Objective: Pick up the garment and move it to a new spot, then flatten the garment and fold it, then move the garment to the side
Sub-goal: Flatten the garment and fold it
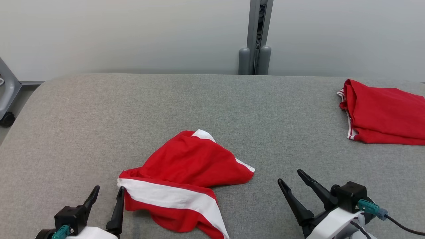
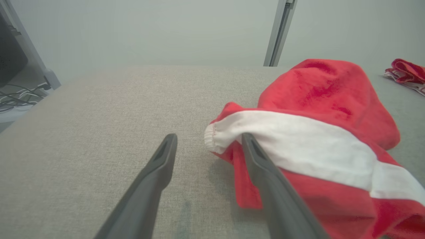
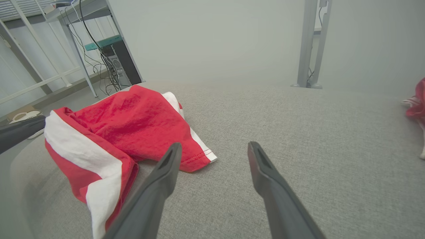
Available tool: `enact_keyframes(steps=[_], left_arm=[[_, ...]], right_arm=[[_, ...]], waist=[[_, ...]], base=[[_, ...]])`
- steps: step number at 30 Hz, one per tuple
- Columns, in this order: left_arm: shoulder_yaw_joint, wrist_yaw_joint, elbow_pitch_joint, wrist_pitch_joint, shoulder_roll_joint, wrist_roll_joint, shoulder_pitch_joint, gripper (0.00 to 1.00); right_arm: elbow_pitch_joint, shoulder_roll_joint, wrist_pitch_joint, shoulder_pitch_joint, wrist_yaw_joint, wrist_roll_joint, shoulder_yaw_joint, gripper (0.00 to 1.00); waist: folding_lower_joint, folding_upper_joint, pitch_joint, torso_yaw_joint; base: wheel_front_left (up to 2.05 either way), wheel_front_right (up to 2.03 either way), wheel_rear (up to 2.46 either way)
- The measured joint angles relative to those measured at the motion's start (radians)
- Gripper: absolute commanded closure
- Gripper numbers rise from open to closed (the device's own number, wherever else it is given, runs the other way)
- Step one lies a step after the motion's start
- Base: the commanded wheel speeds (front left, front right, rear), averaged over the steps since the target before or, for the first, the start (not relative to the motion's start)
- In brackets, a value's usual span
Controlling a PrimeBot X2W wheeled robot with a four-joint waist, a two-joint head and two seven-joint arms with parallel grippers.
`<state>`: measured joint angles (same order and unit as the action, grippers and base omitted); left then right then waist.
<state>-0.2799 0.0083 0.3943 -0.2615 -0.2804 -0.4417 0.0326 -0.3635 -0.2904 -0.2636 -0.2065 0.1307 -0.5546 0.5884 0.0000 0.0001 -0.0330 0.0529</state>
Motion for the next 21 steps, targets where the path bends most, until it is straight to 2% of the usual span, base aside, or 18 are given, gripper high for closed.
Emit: enact_keyframes(steps=[12, 21], left_arm=[[0.16, 0.006, -0.189, 0.0, 0.085, 0.137, -0.044, 0.0], [0.27, -0.009, -0.272, 0.0, 0.151, 0.223, -0.081, 0.0]], right_arm=[[0.022, 0.026, 0.0, -0.008, 0.0, 0.014, -0.045, 0.0], [0.047, 0.078, -0.001, 0.028, 0.0, 0.066, -0.198, 0.0]], waist=[[0.0, 0.0, 0.007, -0.003], [0.0, 0.0, 0.027, -0.029]], base=[[0.0, 0.0, 0.0], [0.0, 0.0, 0.0]])
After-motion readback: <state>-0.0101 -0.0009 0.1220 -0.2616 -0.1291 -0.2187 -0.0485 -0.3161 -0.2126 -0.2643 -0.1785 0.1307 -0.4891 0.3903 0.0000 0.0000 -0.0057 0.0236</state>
